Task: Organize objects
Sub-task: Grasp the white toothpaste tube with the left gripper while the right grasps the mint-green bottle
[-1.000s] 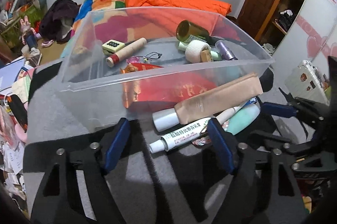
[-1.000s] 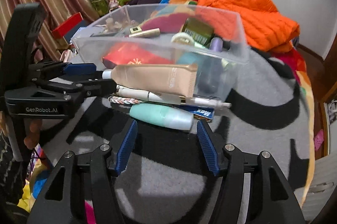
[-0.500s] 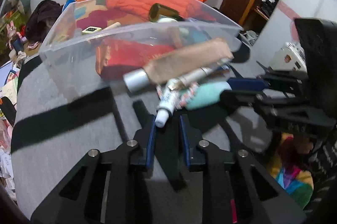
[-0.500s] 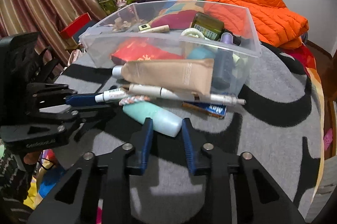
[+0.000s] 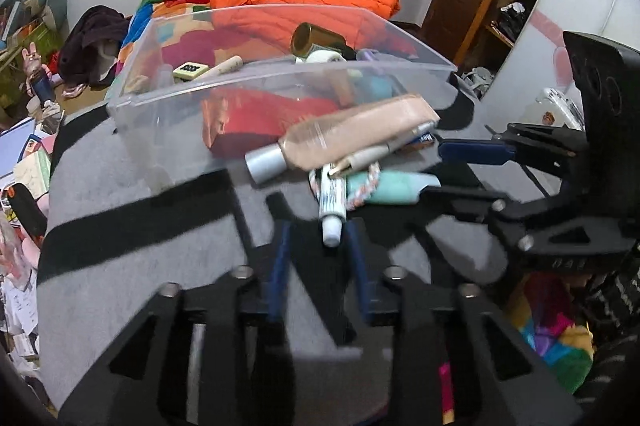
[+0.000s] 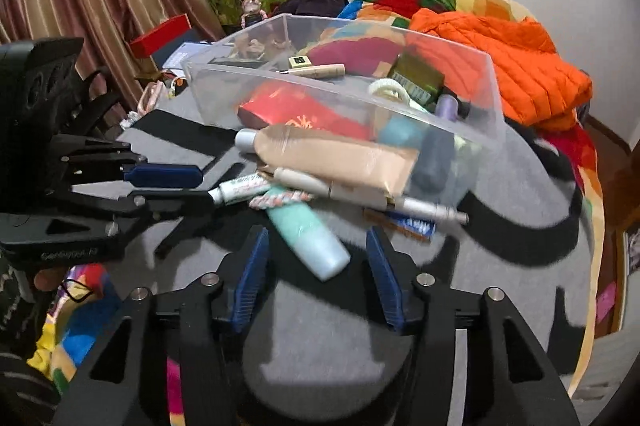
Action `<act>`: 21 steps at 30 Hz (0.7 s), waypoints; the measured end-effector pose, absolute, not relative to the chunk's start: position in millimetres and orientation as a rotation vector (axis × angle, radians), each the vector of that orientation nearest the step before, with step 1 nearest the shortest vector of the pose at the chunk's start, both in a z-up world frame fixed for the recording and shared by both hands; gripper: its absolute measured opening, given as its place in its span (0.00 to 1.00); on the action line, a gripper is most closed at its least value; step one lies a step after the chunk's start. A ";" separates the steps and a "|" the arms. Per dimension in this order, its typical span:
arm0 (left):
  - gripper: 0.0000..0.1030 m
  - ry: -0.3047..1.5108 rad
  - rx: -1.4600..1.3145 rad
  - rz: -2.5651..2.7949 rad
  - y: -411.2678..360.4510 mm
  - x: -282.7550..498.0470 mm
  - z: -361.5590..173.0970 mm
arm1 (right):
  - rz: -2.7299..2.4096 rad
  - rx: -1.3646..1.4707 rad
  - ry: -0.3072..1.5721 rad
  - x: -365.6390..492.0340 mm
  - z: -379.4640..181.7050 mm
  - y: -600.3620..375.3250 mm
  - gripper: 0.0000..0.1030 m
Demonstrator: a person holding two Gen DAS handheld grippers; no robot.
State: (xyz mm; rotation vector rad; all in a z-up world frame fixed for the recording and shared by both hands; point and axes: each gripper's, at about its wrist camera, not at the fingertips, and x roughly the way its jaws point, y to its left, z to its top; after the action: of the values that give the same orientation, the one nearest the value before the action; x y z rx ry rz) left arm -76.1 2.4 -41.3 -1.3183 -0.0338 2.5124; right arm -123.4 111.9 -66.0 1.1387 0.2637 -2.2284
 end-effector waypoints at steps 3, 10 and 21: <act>0.38 0.022 -1.300 2.530 11.2 -80.9 -43.9 | -2.222 1.153 0.304 -130.0 -74.1 102.4 0.46; 0.16 0.015 -1.293 2.560 16.1 -85.4 -54.8 | -2.192 1.159 0.281 -123.5 -83.9 103.2 0.27; 0.15 -0.042 -1.287 2.619 -7.2 -35.1 -49.9 | -2.197 1.186 0.204 -93.7 -80.9 133.0 0.20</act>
State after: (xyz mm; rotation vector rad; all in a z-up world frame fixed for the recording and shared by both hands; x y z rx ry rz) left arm -35.1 -7.2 -49.9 -1.2873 -0.0423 2.6186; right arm -93.7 133.0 -80.9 1.1858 0.2044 -2.1967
